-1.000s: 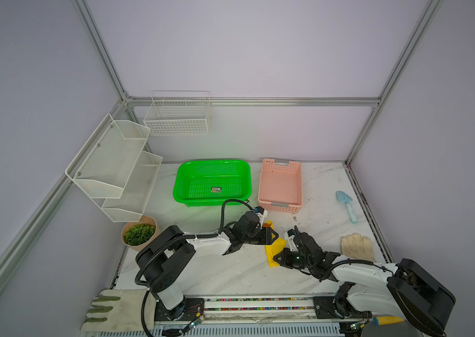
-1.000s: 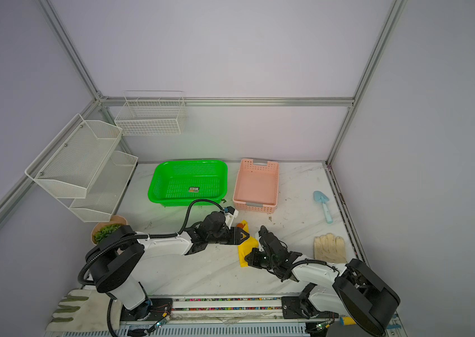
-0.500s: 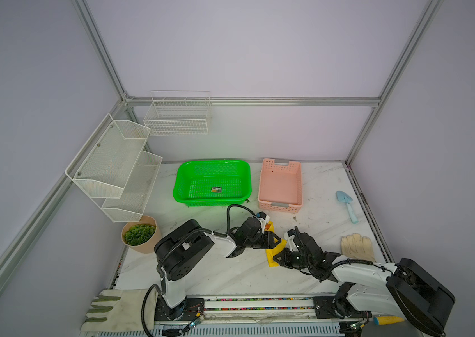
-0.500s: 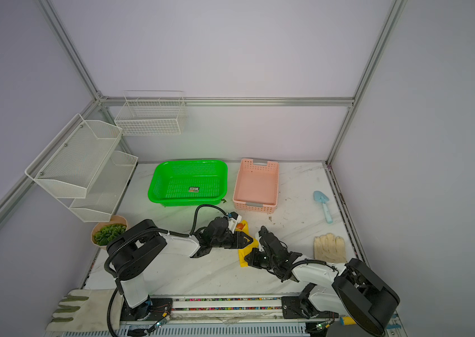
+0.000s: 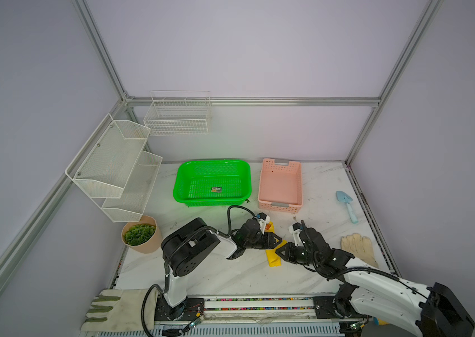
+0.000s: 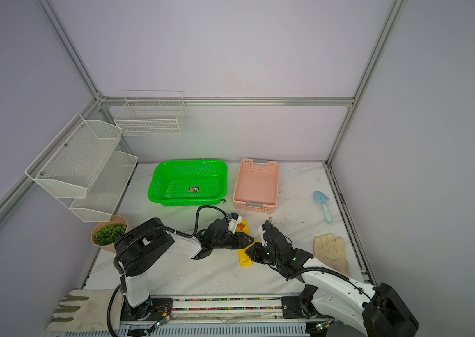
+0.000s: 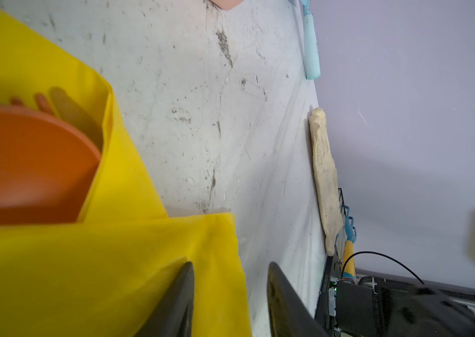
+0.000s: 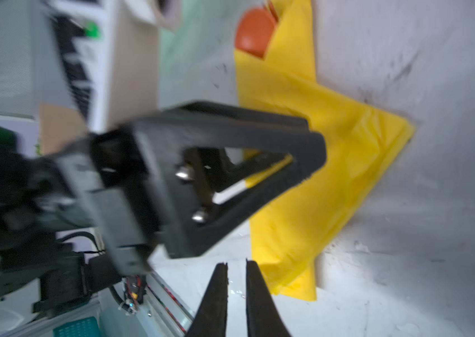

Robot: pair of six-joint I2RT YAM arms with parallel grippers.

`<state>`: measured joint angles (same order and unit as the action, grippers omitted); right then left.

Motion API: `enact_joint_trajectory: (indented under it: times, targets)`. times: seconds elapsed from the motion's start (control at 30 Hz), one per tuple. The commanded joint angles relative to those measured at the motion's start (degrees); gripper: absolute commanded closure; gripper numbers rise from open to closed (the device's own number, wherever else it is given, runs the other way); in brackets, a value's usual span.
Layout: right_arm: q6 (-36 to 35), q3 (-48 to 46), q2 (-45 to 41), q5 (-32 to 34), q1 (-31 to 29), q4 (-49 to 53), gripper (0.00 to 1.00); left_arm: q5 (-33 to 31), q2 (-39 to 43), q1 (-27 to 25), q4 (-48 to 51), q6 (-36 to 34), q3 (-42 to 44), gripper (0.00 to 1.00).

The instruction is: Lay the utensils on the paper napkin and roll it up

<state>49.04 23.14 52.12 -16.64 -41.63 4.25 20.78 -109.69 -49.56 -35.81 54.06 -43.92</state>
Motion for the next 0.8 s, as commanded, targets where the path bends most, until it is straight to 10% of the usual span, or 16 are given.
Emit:
enact_joint_trajectory:
  times: [0.0, 0.77]
  targets:
    - [-1.3, 2.9, -3.7, 3.3, 2.9, 5.6, 0.82, -0.8, -0.7, 0.1, 4.5, 0.1, 3.4, 0.58]
    - [-4.0, -4.3, 8.7, -7.5, 2.1, -9.6, 1.00, -0.9, -3.5, 0.5, 4.3, -0.6, 2.1, 0.64]
